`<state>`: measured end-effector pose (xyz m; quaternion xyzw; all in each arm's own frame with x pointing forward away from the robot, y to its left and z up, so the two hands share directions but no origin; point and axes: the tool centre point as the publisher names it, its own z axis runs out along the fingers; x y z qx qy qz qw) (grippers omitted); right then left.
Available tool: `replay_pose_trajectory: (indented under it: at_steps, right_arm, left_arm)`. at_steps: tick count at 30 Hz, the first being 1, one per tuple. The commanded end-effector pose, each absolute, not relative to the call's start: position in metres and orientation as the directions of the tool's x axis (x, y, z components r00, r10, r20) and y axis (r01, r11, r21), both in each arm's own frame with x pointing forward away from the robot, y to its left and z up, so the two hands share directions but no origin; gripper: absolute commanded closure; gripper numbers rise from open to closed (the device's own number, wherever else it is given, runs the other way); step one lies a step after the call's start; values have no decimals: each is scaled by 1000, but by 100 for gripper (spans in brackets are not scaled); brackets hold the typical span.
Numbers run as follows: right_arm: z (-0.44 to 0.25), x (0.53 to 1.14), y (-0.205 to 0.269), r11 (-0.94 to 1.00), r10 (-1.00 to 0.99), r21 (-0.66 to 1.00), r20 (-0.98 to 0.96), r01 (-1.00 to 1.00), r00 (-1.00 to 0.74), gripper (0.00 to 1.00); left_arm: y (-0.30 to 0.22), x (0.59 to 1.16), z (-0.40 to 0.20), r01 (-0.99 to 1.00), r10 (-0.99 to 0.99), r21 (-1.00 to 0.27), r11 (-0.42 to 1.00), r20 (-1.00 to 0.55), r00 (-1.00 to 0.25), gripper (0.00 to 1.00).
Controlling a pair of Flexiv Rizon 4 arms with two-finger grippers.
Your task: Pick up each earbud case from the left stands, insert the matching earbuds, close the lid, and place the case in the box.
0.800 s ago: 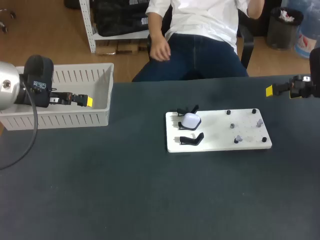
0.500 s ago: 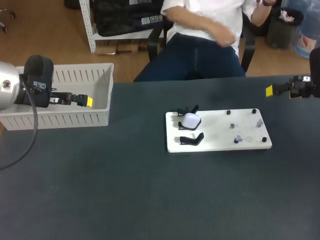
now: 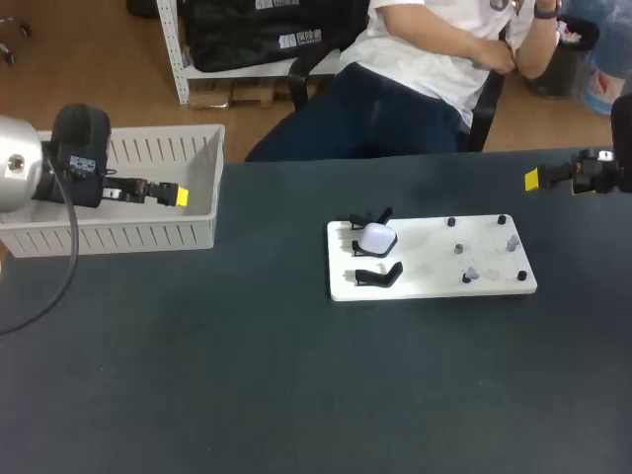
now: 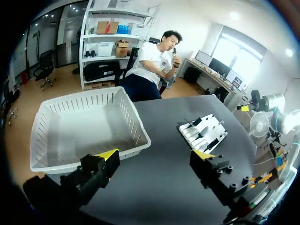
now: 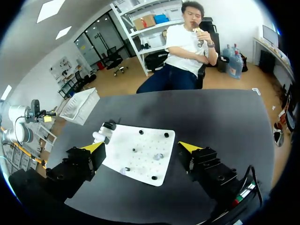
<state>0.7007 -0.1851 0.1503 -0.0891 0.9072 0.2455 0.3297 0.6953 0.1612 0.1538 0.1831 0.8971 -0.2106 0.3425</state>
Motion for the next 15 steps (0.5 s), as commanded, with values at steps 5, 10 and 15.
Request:
replay_pose_trajectory:
  at_steps: [5,10,15]
  right_arm:
    - [150,701,-185,864,0,386,-642,-323,-767,0]
    - [150,701,-185,864,0,386,-642,-323,-767,0]
    - [150,701,-185,864,0,386,-642,-323,-767,0]
  left_arm:
    - [151,697,153,868,206,-178,464,-931,-301,0]
    - [137,697,152,962,160,-119,247,-974,-162,0]
    - [116,683,157,988,181,-35,148,-981,-62,0]
